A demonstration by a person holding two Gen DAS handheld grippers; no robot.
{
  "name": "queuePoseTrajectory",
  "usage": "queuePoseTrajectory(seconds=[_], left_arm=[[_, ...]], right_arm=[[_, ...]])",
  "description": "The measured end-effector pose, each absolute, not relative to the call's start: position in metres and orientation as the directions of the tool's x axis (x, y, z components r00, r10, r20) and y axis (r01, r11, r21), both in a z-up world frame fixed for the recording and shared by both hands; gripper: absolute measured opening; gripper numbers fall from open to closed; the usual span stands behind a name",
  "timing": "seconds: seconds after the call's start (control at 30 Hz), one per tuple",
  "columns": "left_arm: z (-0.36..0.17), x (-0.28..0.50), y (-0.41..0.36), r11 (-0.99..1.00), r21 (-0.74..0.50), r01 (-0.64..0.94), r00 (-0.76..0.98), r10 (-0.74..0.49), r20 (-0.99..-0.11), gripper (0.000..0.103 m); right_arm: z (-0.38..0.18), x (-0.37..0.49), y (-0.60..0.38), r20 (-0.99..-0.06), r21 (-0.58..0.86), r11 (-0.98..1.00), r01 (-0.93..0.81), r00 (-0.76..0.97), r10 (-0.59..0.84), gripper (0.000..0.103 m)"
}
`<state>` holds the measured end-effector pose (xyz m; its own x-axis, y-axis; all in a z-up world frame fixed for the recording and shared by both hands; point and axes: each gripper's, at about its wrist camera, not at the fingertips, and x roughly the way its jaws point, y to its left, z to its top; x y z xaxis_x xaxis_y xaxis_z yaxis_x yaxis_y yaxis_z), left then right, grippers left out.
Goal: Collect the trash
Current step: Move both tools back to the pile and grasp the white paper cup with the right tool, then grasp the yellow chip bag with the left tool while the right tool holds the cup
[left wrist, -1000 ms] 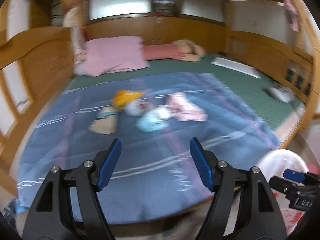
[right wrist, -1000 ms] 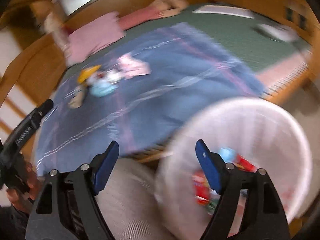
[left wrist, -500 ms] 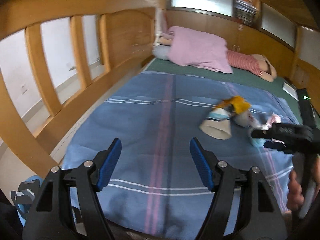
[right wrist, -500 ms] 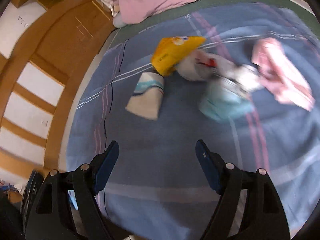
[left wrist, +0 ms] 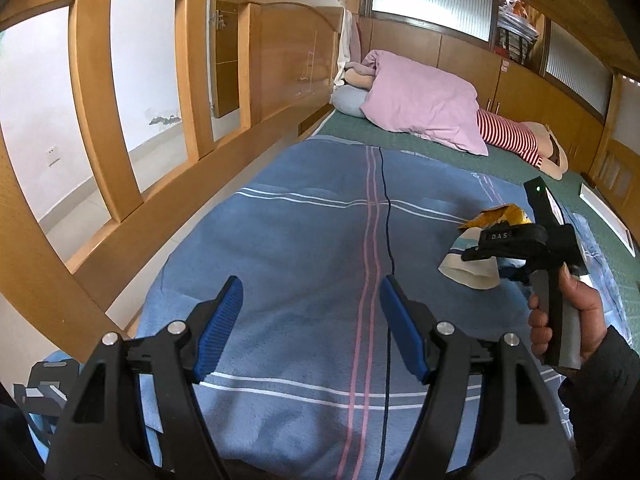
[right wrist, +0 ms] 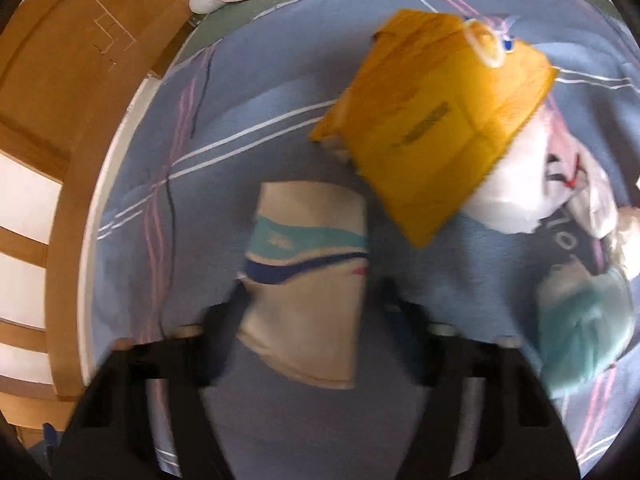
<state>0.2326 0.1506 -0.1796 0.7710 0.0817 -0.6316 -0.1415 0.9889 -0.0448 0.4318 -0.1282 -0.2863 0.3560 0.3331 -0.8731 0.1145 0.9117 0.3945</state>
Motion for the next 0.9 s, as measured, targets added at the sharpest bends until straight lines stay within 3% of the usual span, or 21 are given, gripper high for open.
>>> queuePoseTrajectory(seconds=[0.07, 0.1, 0.33, 0.5, 0.8, 0.9], left_arm=[[-0.181, 0.233, 0.15, 0.989, -0.045, -0.14, 0.768, 0.079, -0.636, 0.071], [-0.181, 0.232, 0.148, 0.989, -0.044, -0.141, 0.766, 0.081, -0.637, 0.071], [-0.178, 0.238, 0.123, 0.996, -0.001, -0.088, 0.775, 0.068, -0.628, 0.071], [-0.176, 0.261, 0.079, 0.998, 0.056, 0.038, 0.785, 0.005, -0.62, 0.073], [-0.189, 0.349, -0.03, 0.96, 0.047, 0.278, 0.74, -0.182, -0.648, 0.075], [-0.193, 0.383, -0.067, 0.955, 0.082, 0.284, 0.745, -0.167, -0.646, 0.077]], right_arm=[[-0.28, 0.43, -0.127, -0.868, 0.389, 0.914, 0.112, 0.378, 0.323, 0.036], [-0.276, 0.427, -0.127, -0.86, 0.403, 0.909, 0.103, 0.381, 0.339, 0.035], [-0.247, 0.374, -0.15, -0.807, 0.469, 0.882, 0.058, 0.435, 0.4, 0.033], [-0.233, 0.311, -0.202, -0.76, 0.528, 0.844, 0.092, 0.495, 0.421, 0.033], [-0.234, 0.229, -0.289, -0.702, 0.613, 0.761, 0.213, 0.589, 0.401, 0.033], [-0.235, 0.216, -0.304, -0.686, 0.631, 0.741, 0.23, 0.611, 0.395, 0.033]])
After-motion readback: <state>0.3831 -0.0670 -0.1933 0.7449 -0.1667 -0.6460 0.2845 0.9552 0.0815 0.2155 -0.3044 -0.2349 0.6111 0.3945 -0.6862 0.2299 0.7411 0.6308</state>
